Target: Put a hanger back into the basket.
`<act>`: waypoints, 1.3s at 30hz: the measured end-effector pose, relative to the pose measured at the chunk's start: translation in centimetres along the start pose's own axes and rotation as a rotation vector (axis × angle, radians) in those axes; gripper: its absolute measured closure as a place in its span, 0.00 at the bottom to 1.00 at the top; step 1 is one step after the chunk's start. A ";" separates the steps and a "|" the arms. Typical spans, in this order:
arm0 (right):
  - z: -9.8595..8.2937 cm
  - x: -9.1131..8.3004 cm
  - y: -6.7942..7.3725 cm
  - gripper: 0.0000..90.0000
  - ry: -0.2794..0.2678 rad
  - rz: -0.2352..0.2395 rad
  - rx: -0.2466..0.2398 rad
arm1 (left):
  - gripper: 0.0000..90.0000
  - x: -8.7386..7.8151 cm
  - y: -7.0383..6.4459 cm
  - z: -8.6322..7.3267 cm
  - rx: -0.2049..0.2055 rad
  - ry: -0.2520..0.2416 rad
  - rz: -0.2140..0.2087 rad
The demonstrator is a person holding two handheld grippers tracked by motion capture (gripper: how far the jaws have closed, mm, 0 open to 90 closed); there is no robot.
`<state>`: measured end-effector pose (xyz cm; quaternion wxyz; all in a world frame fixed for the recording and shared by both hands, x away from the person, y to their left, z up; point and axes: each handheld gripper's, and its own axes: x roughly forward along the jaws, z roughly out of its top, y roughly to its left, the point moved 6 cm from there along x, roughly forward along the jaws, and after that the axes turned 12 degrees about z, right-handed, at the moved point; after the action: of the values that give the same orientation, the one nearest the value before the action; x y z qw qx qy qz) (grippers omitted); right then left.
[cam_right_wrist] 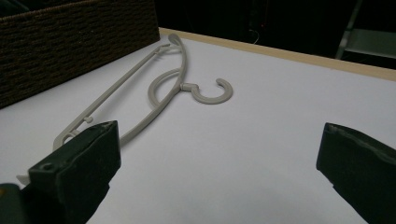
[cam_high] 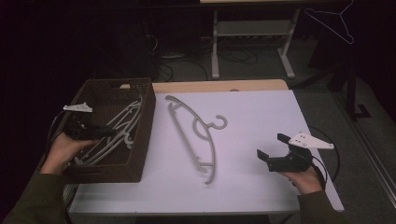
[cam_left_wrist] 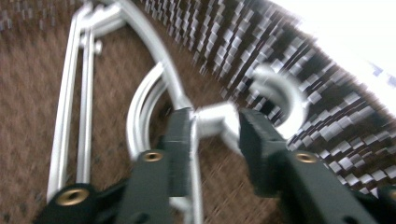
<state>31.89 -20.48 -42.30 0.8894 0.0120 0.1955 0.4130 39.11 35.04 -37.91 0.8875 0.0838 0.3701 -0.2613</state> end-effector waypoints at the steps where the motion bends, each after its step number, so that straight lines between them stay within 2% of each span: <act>1: 0.0 0.0 0.0 0.00 0.000 0.001 0.001 | 0.64 -0.2 -0.3 0.3 0.002 -0.020 -0.007; 4: 0.0 0.1 0.1 0.00 0.002 0.003 -0.002 | 0.57 -0.7 -1.2 1.3 -0.010 -0.074 -0.024; 10: 0.1 0.0 0.2 0.00 0.000 0.006 -0.002 | 0.42 -1.1 -3.7 3.1 0.008 -0.144 -0.036; 16: 0.2 0.0 0.2 0.00 -0.002 0.006 -0.004 | 0.28 -1.0 -6.8 4.8 0.023 -0.186 -0.049; 21: 0.2 0.0 0.2 0.00 -0.003 0.008 -0.005 | 0.17 -0.3 -9.6 6.0 0.051 -0.203 -0.068; 26: 0.2 0.0 0.2 0.00 -0.003 0.011 -0.006 | 0.11 0.7 -12.1 6.6 0.064 -0.210 -0.081; 33: 0.1 0.2 0.3 0.00 0.004 0.015 -0.005 | 0.07 2.8 -15.5 6.5 0.099 -0.193 -0.103; 39: 0.1 0.3 0.4 0.00 0.007 0.019 -0.006 | 0.07 4.6 -18.1 6.4 0.109 -0.188 -0.137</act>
<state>31.83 -20.02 -42.21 0.8848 0.0094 0.1974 0.4219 36.26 15.58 -35.78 0.8924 0.0816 0.2755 -0.3479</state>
